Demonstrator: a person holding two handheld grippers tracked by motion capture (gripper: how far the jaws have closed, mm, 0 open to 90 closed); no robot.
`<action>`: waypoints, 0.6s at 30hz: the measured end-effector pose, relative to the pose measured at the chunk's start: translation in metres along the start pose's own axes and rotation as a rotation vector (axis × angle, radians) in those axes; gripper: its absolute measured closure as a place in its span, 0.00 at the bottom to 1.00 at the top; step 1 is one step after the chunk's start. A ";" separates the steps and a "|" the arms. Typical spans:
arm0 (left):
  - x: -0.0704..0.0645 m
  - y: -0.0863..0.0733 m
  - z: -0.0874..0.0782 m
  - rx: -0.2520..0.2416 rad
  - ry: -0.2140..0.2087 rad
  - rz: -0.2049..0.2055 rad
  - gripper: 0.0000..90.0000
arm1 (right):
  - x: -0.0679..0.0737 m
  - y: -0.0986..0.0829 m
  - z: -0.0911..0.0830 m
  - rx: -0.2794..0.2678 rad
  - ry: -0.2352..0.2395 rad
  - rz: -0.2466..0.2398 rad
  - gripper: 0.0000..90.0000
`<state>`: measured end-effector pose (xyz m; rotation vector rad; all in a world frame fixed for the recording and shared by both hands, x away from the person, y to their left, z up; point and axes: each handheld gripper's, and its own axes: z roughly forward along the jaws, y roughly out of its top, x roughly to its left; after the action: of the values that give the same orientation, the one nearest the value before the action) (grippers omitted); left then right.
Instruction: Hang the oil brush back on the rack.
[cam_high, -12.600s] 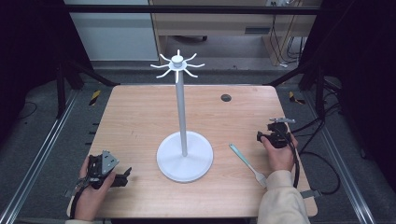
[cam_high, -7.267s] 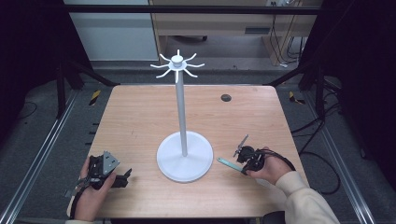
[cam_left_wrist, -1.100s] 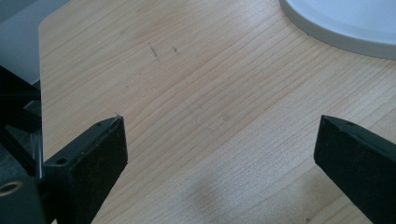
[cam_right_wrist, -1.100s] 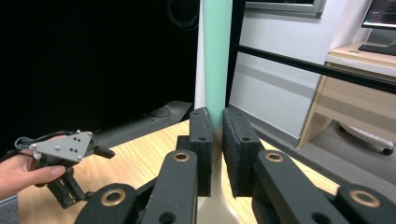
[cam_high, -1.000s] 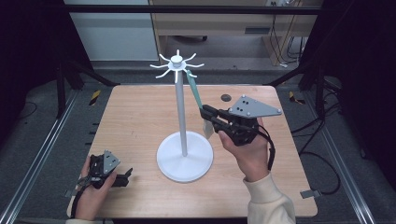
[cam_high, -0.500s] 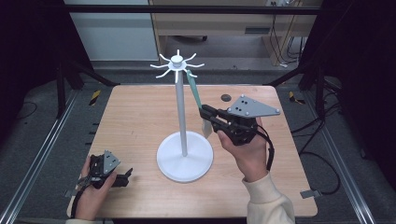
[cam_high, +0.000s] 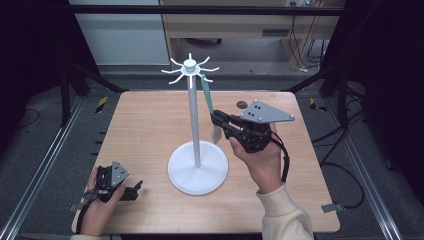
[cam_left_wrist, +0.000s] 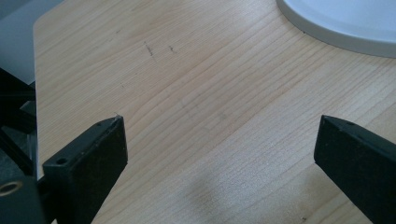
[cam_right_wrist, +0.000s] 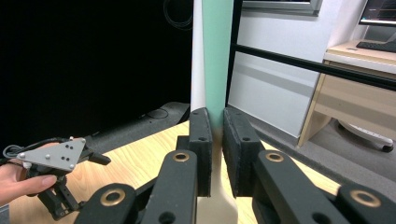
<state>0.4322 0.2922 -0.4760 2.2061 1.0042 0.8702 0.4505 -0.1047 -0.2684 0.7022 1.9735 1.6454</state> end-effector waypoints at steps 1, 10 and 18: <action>0.000 0.000 0.000 0.000 0.000 0.000 0.03 | 0.000 0.000 0.000 0.001 0.001 -0.001 0.91; 0.000 0.000 0.000 -0.001 -0.001 0.000 0.03 | 0.002 -0.001 0.005 -0.003 0.006 0.000 0.91; 0.000 0.000 0.000 -0.001 -0.003 -0.001 0.03 | 0.003 -0.001 0.005 -0.013 0.002 0.002 0.91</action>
<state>0.4322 0.2922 -0.4762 2.2048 1.0029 0.8669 0.4516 -0.0997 -0.2701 0.6973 1.9624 1.6594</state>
